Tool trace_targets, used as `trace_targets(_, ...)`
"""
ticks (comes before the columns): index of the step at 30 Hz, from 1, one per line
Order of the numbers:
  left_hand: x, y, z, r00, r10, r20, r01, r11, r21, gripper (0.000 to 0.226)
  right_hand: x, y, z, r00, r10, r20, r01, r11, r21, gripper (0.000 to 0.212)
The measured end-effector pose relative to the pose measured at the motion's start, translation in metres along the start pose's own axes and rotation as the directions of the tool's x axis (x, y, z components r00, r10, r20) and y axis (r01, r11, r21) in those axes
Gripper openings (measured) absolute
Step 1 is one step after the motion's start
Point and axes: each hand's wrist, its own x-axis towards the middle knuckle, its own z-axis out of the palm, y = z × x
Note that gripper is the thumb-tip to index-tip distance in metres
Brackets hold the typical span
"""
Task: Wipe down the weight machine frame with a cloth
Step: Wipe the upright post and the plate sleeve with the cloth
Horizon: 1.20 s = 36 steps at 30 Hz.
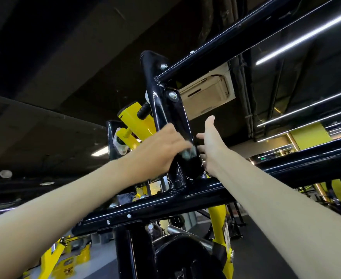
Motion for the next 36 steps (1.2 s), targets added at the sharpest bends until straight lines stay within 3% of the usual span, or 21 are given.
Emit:
trace_targets(2, -0.002, -0.011, -0.007, 0.999, 0.03, 0.042, -0.031, 0.999, 0.015, 0.045, 0.002, 0.0, -0.003, 1.0, -0.004, 0.021, 0.004, 1.0, 0.001, 0.079)
trace_targets(6, 0.014, -0.04, -0.013, 0.972, -0.147, -0.182, 0.177, 0.971, 0.161, 0.033, 0.003, 0.001, -0.006, 0.999, 0.024, 0.049, -0.025, 1.0, 0.017, 0.07)
trace_targets(11, 0.002, -0.013, -0.012, 1.0, 0.006, 0.002, -0.006, 0.995, 0.096, 0.028, 0.003, -0.001, -0.004, 1.0, 0.022, 0.007, -0.022, 0.999, 0.043, 0.074)
trace_targets(12, 0.013, -0.028, -0.018, 1.0, -0.018, 0.009, 0.017, 0.99, 0.142, 0.028, 0.005, -0.001, -0.005, 1.0, 0.019, 0.008, -0.02, 0.999, 0.046, 0.074)
trace_targets(14, 0.037, -0.055, -0.028, 0.976, -0.199, -0.091, 0.216, 0.943, 0.255, 0.027, 0.008, 0.002, -0.005, 1.0, 0.016, 0.022, -0.016, 0.999, 0.041, 0.075)
trace_targets(16, 0.041, -0.055, -0.023, 0.938, -0.33, -0.107, 0.347, 0.903, 0.253, 0.022, 0.008, 0.003, -0.005, 1.0, 0.001, 0.012, -0.001, 1.0, 0.017, 0.075)
trace_targets(20, 0.027, -0.034, -0.018, 0.989, -0.112, 0.096, 0.094, 0.98, 0.177, 0.022, 0.01, 0.004, -0.007, 0.999, -0.041, 0.009, 0.041, 0.999, -0.015, 0.073)
trace_targets(24, 0.056, -0.054, -0.026, 0.956, -0.283, 0.078, 0.231, 0.89, 0.394, 0.032, 0.01, 0.003, -0.007, 0.999, -0.034, -0.012, 0.033, 0.999, -0.042, 0.07)
trace_targets(28, 0.06, -0.026, -0.007, 0.94, -0.119, 0.319, 0.037, 0.967, 0.25, 0.035, 0.017, 0.004, -0.007, 1.0, -0.007, -0.021, 0.007, 1.0, 0.028, 0.07)
trace_targets(33, 0.083, -0.042, -0.022, 0.941, -0.305, 0.149, 0.184, 0.827, 0.531, 0.035, 0.025, 0.007, -0.004, 0.998, 0.014, -0.057, -0.011, 0.999, 0.039, 0.078)
trace_targets(36, 0.078, -0.004, 0.002, 0.905, -0.181, 0.386, 0.029, 0.929, 0.368, 0.032, 0.035, 0.009, -0.006, 0.999, 0.012, -0.05, -0.009, 0.998, 0.065, 0.088)
